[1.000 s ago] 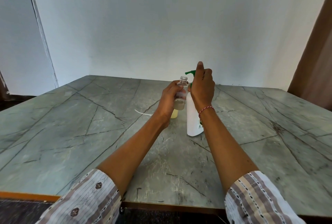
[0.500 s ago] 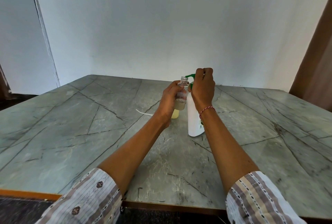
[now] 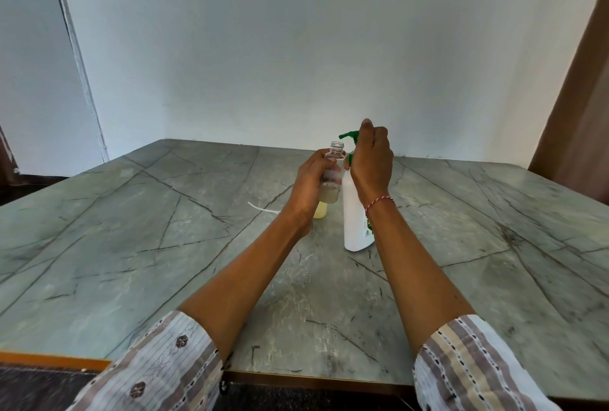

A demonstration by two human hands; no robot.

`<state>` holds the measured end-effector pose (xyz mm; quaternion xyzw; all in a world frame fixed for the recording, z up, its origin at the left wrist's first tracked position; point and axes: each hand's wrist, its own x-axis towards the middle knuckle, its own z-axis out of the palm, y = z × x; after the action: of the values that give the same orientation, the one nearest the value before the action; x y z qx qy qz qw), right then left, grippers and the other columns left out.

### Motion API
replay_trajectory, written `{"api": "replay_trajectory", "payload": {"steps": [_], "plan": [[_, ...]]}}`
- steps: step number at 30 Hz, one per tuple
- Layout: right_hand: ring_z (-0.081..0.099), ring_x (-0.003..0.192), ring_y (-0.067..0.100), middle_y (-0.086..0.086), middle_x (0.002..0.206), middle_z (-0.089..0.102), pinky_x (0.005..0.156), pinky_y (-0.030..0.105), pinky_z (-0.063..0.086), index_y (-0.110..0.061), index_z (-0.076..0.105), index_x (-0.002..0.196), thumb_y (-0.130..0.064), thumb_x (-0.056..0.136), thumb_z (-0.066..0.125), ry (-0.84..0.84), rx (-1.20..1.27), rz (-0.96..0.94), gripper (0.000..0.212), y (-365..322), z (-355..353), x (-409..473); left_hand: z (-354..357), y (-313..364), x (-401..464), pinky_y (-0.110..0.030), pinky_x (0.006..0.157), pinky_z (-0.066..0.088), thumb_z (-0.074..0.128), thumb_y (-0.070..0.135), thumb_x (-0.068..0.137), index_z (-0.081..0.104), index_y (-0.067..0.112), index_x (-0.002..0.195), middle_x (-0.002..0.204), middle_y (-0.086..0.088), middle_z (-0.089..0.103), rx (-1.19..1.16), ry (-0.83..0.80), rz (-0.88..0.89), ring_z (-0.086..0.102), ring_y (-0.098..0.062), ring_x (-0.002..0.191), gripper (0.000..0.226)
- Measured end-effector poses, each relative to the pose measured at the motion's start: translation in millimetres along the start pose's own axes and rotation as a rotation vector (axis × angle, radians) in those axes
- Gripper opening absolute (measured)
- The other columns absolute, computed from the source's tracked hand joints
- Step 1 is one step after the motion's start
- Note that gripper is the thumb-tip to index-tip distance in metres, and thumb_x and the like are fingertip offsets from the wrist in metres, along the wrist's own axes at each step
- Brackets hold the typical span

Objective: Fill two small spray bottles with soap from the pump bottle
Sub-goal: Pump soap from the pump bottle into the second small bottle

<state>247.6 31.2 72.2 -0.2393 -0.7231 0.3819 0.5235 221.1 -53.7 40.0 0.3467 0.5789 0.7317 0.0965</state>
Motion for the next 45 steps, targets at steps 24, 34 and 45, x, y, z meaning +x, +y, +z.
{"api": "replay_trajectory", "payload": {"steps": [24, 34, 45], "plan": [[0.044, 0.07, 0.011, 0.002, 0.084, 0.051, 0.063, 0.023, 0.035, -0.007, 0.047, 0.099, -0.018, 0.1, 0.03, -0.031, -0.057, -0.022, 0.02, 3.2, -2.3, -2.0, -0.8, 1.2, -0.7, -0.027, 0.069, 0.047, 0.036, 0.02, 0.096, 0.055, 0.027, 0.099, 0.084, 0.004, 0.061, -0.03, -0.015, 0.001, 0.056, -0.011, 0.076, 0.021], [0.045, 0.057, 0.006, -0.011, 0.065, 0.043, 0.052, 0.018, 0.032, -0.011, 0.043, 0.097, -0.027, 0.097, 0.037, 0.006, 0.152, 0.093, 0.017, -1.0, -1.4, -0.8, 0.3, 1.1, -1.4, -0.026, 0.071, 0.047, 0.035, 0.02, 0.096, 0.053, 0.025, 0.105, 0.084, 0.004, 0.06, -0.017, -0.008, -0.002, 0.055, -0.011, 0.075, 0.021], [0.045, 0.057, 0.006, -0.01, 0.065, 0.043, 0.052, 0.018, 0.033, -0.011, 0.041, 0.095, -0.022, 0.097, 0.037, 0.011, 0.127, 0.054, 0.012, -1.1, 0.3, -0.6, -1.1, 1.3, -1.0, -0.025, 0.068, 0.047, 0.034, 0.021, 0.097, 0.055, 0.029, 0.095, 0.083, 0.003, 0.06, -0.025, -0.003, 0.01, 0.055, -0.012, 0.075, 0.022]]}}
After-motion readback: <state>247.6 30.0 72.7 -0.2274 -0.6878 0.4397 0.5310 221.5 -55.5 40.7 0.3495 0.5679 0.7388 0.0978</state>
